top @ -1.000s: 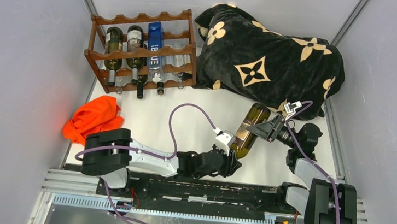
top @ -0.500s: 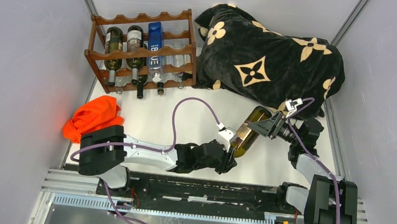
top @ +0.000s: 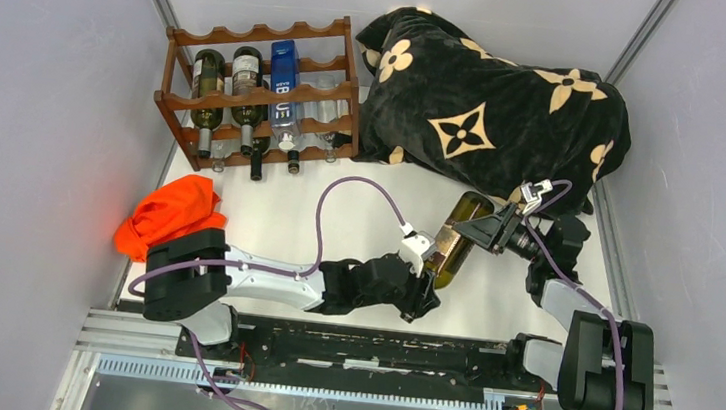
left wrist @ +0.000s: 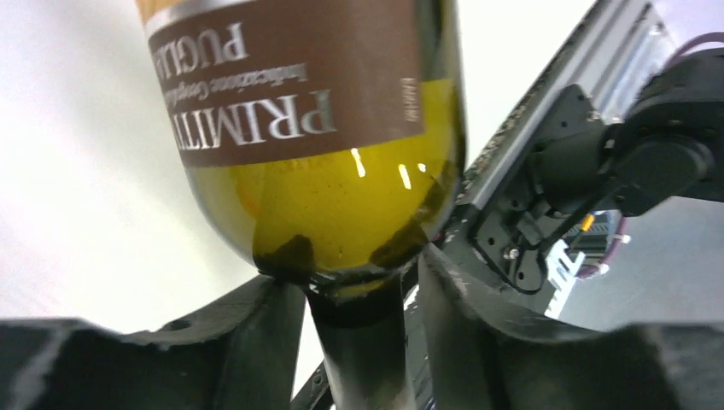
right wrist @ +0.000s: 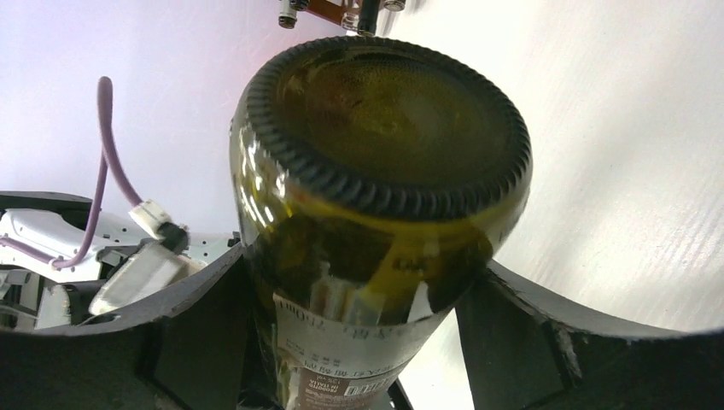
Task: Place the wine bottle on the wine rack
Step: Pick up the wine bottle from the center of the board.
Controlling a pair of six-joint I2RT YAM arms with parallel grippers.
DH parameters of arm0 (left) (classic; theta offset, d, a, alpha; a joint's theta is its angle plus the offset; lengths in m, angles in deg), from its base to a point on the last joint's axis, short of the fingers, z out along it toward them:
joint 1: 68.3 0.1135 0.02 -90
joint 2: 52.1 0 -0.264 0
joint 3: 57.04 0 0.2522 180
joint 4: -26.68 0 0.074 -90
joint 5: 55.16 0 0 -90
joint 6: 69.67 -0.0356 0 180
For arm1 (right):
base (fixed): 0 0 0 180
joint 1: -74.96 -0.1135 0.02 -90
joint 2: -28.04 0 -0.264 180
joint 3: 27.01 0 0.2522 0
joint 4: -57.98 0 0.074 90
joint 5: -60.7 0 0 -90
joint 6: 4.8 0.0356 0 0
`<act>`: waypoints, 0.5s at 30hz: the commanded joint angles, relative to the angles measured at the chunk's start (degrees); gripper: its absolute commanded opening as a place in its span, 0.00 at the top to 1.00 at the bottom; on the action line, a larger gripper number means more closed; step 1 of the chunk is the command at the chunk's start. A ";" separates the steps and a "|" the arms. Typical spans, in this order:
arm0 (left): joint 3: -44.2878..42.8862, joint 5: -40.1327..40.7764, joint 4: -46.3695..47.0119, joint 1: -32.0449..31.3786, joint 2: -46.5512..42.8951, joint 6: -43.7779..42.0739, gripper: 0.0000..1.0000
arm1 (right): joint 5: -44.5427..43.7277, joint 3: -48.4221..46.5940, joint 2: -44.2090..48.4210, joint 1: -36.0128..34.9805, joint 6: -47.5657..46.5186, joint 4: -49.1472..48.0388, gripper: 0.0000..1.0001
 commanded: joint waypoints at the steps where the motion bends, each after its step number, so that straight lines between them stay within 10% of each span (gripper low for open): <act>1: -0.97 -0.20 15.20 -0.40 -3.94 0.50 0.37 | 0.53 0.66 -0.24 0.55 2.44 -8.24 0.85; 15: 2.60 8.52 17.57 -1.19 -3.34 6.32 0.24 | -0.08 2.95 -1.47 2.48 10.69 -16.95 0.87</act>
